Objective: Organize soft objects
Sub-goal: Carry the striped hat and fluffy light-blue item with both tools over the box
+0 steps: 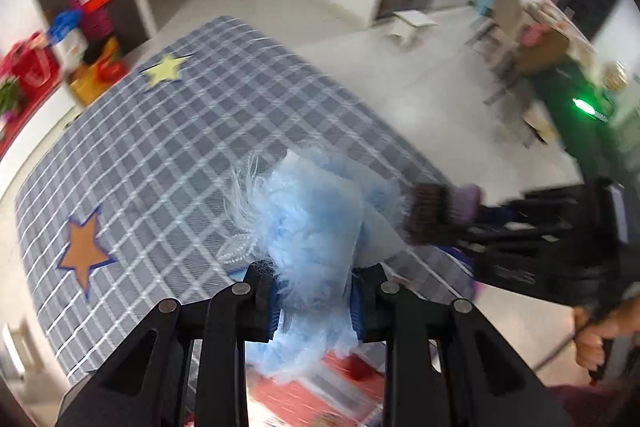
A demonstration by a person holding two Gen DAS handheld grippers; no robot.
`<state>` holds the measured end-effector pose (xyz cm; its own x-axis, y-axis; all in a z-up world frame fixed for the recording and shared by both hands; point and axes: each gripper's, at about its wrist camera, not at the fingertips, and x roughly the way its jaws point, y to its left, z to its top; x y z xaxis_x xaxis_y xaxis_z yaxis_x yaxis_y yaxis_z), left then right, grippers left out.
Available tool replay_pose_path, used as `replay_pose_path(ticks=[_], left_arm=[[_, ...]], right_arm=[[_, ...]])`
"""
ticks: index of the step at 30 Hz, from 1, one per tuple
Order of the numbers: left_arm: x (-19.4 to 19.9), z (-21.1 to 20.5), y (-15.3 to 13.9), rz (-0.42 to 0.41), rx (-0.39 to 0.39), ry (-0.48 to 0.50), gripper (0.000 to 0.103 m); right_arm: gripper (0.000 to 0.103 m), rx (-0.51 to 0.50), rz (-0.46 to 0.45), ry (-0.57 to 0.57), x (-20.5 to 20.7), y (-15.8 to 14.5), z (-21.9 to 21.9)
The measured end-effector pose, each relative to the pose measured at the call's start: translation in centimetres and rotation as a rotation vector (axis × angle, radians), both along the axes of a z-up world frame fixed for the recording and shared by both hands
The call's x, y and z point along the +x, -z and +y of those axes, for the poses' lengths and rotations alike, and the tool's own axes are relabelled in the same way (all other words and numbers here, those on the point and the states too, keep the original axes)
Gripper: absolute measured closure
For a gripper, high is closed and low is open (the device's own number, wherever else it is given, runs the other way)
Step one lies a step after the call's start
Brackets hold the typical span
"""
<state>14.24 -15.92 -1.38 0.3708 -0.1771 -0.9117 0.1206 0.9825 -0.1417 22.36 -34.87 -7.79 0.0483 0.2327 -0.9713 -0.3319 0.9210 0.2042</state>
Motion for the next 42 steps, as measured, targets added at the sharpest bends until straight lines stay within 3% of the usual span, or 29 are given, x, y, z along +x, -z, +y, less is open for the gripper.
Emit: replay_pose_path(ticks=[6, 9, 12, 17, 22, 30, 35, 42], left_arm=[[-4.6, -6.0, -2.8, -0.011, -0.042, 0.140, 0.073], [-8.0, -6.1, -3.6, -0.030, -0.030, 0.139, 0.073], [-11.1, -4.4, -3.9, -0.038, -0.025, 0.079, 0.073], [-14.9, 1.0, -3.2, -0.031, 0.009, -0.140, 0.073], [-19.1, 7.1, -3.8, -0.034, 0.025, -0.451, 0.073], [-27.1, 12.5, -5.2, -0.040, 0.071, -0.813, 0.073], [-30.6, 13.1, -5.7, -0.029, 0.104, -0.944, 0.073], [-33.2, 12.7, -5.7, 0.005, 0.164, -0.996, 0.073]], right_arm=[[0.074, -0.033, 0.015, 0.004, -3.9, -0.1, -2.6], [0.074, -0.028, 0.049, -0.054, -7.2, 0.1, -2.4], [0.074, -0.006, 0.089, -0.166, -10.4, 0.1, -1.0], [0.074, 0.021, 0.087, -0.402, -14.4, -1.1, 3.7], [0.074, 0.062, 0.035, -0.626, -16.7, -4.1, 10.1], [0.074, 0.132, -0.017, -0.902, -21.4, -7.5, 20.6], [0.074, 0.161, -0.026, -1.020, -25.2, -8.6, 25.6], [0.075, 0.159, -0.010, -1.150, -30.3, -7.9, 28.2]])
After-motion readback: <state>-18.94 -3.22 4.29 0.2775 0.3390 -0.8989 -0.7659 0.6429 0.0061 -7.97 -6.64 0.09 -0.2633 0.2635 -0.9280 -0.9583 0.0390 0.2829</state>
